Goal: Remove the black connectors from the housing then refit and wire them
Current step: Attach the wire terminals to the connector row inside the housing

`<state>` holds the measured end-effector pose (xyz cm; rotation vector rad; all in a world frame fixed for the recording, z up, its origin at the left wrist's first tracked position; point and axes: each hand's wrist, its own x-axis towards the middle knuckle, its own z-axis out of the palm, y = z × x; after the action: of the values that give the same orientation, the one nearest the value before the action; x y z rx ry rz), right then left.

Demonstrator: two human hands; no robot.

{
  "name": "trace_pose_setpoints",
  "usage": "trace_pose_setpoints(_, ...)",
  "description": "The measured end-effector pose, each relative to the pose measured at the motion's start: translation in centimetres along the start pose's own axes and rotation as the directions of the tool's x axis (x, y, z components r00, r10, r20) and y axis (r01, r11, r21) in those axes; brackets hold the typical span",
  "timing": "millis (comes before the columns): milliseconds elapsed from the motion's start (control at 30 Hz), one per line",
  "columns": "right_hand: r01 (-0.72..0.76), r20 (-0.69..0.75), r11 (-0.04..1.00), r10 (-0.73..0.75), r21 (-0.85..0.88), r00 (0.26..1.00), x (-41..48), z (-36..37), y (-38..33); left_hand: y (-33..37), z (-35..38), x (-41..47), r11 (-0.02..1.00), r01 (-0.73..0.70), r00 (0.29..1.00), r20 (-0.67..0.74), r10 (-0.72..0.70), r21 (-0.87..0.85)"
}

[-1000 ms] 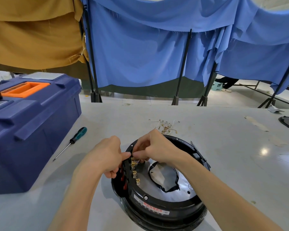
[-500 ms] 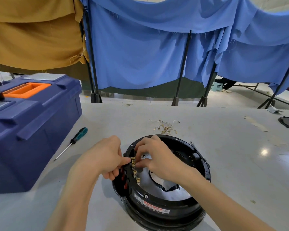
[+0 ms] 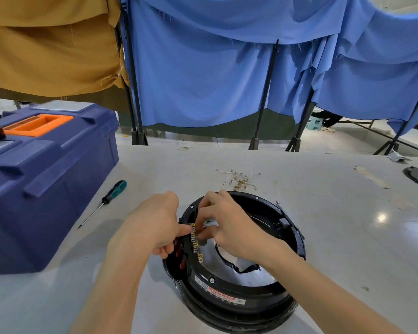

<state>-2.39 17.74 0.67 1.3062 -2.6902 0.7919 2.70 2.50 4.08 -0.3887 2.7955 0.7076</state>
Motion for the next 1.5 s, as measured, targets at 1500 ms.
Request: trace_pose_setpoints(1500, -0.004, -0.037, 0.986, -0.002, -0.169, 0.999, 0.2, 1.1, -1.5, -0.4, -0.1, -0.1, 0.990, -0.030, 0.998, 0.043, 0.036, -0.135)
